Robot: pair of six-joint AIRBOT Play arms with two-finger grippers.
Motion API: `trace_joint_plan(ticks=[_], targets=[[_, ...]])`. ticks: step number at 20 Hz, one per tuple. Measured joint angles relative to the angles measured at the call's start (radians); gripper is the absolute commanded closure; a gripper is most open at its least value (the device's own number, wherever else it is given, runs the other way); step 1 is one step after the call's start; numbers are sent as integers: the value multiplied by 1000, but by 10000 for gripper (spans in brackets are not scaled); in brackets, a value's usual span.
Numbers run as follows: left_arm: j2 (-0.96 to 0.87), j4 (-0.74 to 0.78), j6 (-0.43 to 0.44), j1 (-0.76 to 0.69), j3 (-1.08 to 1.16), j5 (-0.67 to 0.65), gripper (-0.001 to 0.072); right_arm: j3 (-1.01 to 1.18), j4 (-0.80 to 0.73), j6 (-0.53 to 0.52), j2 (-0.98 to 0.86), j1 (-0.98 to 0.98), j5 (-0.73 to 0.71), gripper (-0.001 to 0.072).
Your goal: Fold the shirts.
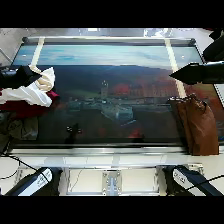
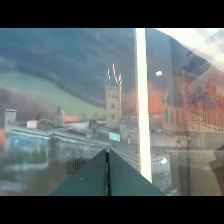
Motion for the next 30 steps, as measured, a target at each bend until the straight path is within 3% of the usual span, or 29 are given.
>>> trace_joint_plan(ticks=[16,17,19,21,22,23,24,27,30], targets=[[-3,1,0,0,0,26,681,0,-1,0,0,0,-13,701],[-7,14,2,2,0,49,615,0,0,0,0,0,-28,700],[-26,86,10,6,0,146,207,0,1,0,0,0,-75,700],[-66,169,-18,23,0,268,109,0,2,0,0,0,-147,675],[-93,205,-50,40,0,318,6,0,2,0,0,0,-179,601],[-129,235,-96,65,0,360,-8,0,2,0,0,0,-209,480],[-167,256,-144,93,0,388,-8,0,2,0,0,0,-234,403],[-301,249,-303,194,0,440,-8,0,2,0,0,0,-287,387],[-423,167,-378,261,0,466,-8,0,1,0,0,0,-326,388]])
